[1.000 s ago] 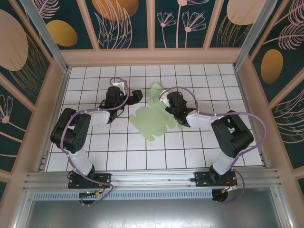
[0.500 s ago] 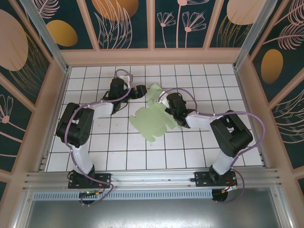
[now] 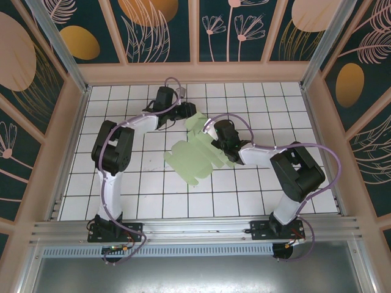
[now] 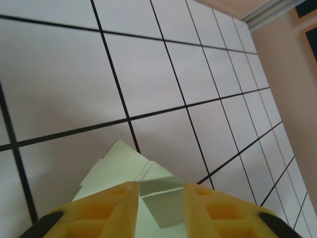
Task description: Fold the paper box
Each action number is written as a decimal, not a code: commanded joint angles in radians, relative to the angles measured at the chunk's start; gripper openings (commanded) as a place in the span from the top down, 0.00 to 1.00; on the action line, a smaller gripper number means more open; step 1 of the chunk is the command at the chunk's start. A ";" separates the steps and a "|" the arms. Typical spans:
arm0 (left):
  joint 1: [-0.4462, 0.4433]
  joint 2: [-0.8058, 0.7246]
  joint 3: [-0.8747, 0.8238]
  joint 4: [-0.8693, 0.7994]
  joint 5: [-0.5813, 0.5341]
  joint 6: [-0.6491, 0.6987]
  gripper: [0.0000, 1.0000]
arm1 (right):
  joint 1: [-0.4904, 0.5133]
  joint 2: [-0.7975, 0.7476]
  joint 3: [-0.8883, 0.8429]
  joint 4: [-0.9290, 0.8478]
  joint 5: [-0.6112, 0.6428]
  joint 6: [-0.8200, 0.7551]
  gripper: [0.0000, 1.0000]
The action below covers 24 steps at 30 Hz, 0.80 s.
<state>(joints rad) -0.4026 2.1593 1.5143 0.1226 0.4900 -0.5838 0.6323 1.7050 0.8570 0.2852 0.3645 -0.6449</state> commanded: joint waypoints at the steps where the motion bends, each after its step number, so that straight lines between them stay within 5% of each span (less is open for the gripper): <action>1: -0.010 0.050 0.050 -0.086 0.017 0.001 0.75 | 0.009 -0.014 0.014 -0.004 -0.014 0.025 1.00; 10: -0.060 0.075 0.076 -0.170 0.021 0.037 0.86 | 0.008 0.001 0.023 0.000 -0.015 0.028 1.00; 24: -0.100 0.076 0.077 -0.103 0.112 -0.009 0.85 | 0.009 -0.011 0.022 0.003 -0.039 0.043 1.00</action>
<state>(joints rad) -0.4957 2.2276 1.5692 -0.0223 0.5438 -0.5610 0.6323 1.7050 0.8574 0.2810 0.3492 -0.6247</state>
